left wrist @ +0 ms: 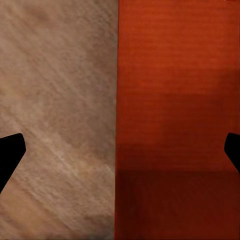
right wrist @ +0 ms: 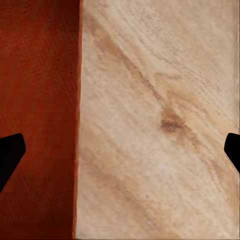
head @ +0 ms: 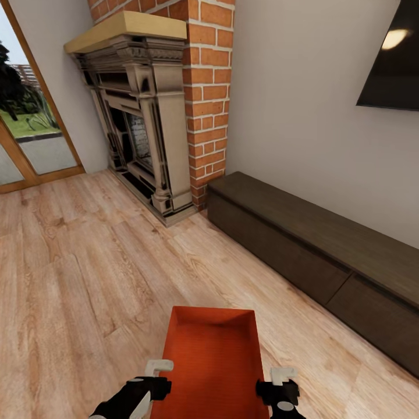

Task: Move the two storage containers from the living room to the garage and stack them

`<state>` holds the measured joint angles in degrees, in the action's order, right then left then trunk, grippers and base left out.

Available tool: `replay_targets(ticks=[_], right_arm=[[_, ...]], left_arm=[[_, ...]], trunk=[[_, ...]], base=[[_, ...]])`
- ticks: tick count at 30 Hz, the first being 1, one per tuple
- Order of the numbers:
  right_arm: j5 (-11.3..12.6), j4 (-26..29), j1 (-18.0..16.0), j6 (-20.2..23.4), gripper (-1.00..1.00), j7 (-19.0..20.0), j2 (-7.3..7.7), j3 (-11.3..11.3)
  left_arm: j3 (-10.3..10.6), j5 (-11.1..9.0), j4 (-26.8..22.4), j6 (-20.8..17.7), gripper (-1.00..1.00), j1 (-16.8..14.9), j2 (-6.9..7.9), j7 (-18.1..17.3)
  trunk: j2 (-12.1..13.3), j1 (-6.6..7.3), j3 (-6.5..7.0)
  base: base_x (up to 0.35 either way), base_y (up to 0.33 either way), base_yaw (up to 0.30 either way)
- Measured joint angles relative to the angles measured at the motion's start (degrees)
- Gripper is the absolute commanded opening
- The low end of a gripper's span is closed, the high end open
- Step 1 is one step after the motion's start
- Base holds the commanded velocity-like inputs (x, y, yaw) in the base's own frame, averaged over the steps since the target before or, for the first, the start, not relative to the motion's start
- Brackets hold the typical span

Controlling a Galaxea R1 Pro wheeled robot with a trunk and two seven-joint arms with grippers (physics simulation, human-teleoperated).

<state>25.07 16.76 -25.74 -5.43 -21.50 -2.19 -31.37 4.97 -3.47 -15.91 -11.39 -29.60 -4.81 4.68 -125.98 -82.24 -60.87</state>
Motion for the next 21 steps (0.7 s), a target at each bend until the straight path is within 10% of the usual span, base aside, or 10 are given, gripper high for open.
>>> replay_targets(ticks=[21], right_arm=[[0.1,-2.9,-0.8,-0.7,1.0,2.6,-0.78,0.1]], left_arm=[[0.0,0.0,2.4,3.3,1.0,-0.6,0.36,0.1]], trunk=[[0.0,0.0,0.0]], base=[[0.0,0.0,0.0]])
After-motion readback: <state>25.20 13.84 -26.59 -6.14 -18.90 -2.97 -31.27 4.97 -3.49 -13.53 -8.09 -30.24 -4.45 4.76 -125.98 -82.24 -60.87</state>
